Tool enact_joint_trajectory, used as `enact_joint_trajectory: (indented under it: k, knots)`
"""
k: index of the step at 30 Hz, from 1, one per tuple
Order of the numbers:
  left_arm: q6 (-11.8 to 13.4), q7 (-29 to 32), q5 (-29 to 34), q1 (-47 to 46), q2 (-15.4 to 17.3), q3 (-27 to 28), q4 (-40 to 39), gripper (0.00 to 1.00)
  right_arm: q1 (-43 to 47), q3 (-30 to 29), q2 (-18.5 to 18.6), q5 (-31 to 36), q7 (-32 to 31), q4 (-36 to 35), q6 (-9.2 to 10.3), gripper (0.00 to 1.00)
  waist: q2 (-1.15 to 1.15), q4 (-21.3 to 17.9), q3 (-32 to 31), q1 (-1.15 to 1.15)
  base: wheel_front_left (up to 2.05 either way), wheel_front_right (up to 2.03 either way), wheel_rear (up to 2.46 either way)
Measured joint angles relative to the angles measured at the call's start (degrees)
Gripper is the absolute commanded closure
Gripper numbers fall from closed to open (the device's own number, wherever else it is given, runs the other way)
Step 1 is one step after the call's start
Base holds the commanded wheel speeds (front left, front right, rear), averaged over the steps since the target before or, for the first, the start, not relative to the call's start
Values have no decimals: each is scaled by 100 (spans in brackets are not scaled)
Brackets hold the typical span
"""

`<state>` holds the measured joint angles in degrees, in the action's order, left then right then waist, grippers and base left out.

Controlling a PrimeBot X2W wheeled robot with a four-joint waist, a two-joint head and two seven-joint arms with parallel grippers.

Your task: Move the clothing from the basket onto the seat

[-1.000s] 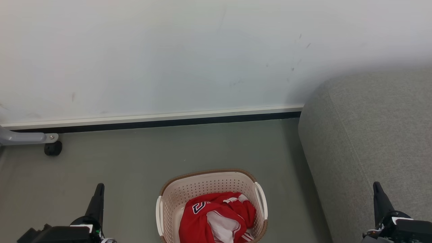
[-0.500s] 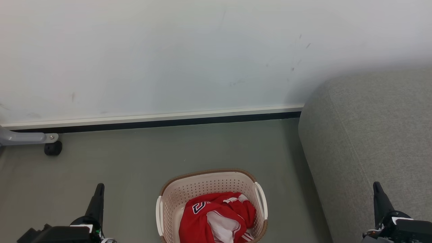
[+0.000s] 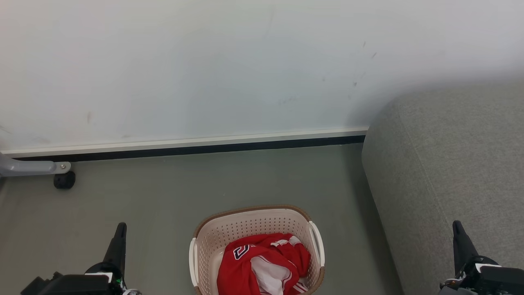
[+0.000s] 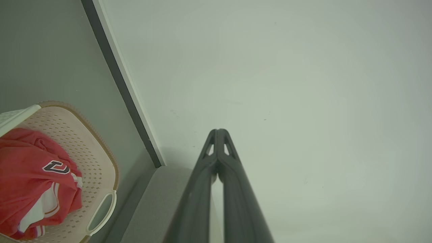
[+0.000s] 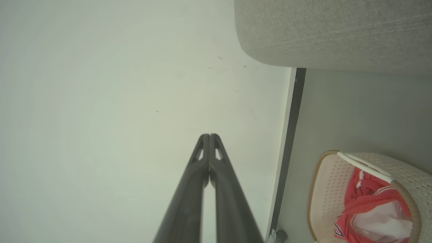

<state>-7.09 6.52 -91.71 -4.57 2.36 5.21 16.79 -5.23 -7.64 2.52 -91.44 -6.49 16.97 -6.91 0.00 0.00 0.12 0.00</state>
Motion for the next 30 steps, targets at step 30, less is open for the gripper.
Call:
enact_joint_trajectory:
  k: [30]
  knots:
    - [0, 0, 0, 0, 0, 0, -1, 100, 0, 0, 0, 0, 0, 0, 0, 100, 0, 0, 0, 0, 0, 0, 0]
